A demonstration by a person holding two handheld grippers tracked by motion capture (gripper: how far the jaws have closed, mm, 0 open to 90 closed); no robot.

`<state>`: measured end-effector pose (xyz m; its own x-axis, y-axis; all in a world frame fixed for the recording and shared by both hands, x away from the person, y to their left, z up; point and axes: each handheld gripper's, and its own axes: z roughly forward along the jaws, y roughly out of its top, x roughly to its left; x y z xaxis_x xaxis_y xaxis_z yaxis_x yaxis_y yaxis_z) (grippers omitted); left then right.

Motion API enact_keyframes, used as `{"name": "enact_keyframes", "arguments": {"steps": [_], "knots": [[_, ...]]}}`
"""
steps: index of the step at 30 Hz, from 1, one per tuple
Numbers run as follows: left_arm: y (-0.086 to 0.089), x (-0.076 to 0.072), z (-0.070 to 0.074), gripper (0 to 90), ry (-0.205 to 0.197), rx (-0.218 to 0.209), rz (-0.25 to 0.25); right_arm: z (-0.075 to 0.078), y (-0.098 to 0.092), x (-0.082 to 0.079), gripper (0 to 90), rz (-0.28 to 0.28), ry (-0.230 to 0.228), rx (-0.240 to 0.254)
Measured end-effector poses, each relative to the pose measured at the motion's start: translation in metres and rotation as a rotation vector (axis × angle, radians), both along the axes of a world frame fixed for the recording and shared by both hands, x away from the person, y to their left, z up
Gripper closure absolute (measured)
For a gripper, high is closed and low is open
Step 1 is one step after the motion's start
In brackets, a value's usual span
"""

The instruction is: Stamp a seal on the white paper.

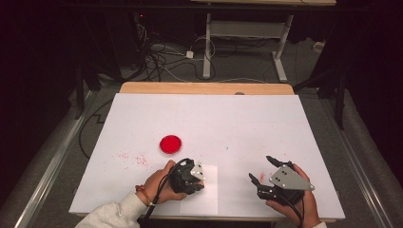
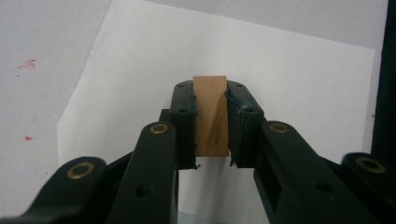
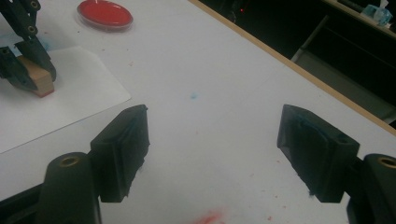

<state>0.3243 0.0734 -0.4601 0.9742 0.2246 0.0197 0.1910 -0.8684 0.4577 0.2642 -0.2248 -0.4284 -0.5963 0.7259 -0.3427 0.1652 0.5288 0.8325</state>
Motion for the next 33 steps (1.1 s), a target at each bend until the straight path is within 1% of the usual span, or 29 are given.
{"name": "enact_keyframes", "arguments": {"steps": [6,9,12,13,14,16,18,22,23,24,26,29,33], "knots": [[0.001,0.002,-0.001,73.6,0.019,-0.013,0.002,0.0,0.0,0.0,25.4,0.001,0.001,-0.001],[0.001,0.002,-0.001,73.6,0.018,-0.012,0.002,0.0,0.0,0.0,25.4,0.003,0.001,0.0],[0.0,0.0,0.0,73.7,0.007,-0.009,0.011,0.0,0.0,0.0,25.4,0.003,0.001,0.0],[0.0,0.0,0.001,73.7,0.003,-0.002,0.006,0.0,0.0,0.0,25.4,0.004,0.0,0.001],[0.0,0.0,0.002,73.7,0.009,-0.007,0.003,0.0,0.0,0.0,25.4,0.004,0.001,0.001],[0.001,-0.001,0.007,73.7,-0.008,-0.028,0.012,0.0,-0.001,0.0,25.4,0.003,0.001,0.001],[0.003,-0.002,0.014,73.7,-0.01,-0.05,0.011,0.0,-0.002,0.0,25.4,0.002,0.002,0.003],[0.009,-0.004,0.027,73.7,-0.044,-0.073,0.008,0.001,-0.002,0.0,25.4,0.001,-0.001,0.002],[0.011,-0.005,0.03,73.6,-0.046,-0.086,0.013,0.001,-0.002,0.0,25.4,-0.001,-0.001,0.002],[0.013,-0.005,0.033,73.6,-0.052,-0.089,0.011,0.001,-0.002,0.0,25.5,-0.002,-0.002,0.002],[0.018,-0.006,0.038,73.6,-0.068,-0.101,0.024,0.001,-0.002,-0.001,25.5,-0.001,-0.003,0.005],[0.025,-0.005,0.043,73.6,-0.075,-0.117,0.04,0.002,-0.002,0.0,25.5,-0.001,-0.002,0.007],[0.032,-0.004,0.045,73.6,-0.079,-0.125,0.057,0.002,-0.002,0.002,25.6,0.002,-0.001,0.006]]}}
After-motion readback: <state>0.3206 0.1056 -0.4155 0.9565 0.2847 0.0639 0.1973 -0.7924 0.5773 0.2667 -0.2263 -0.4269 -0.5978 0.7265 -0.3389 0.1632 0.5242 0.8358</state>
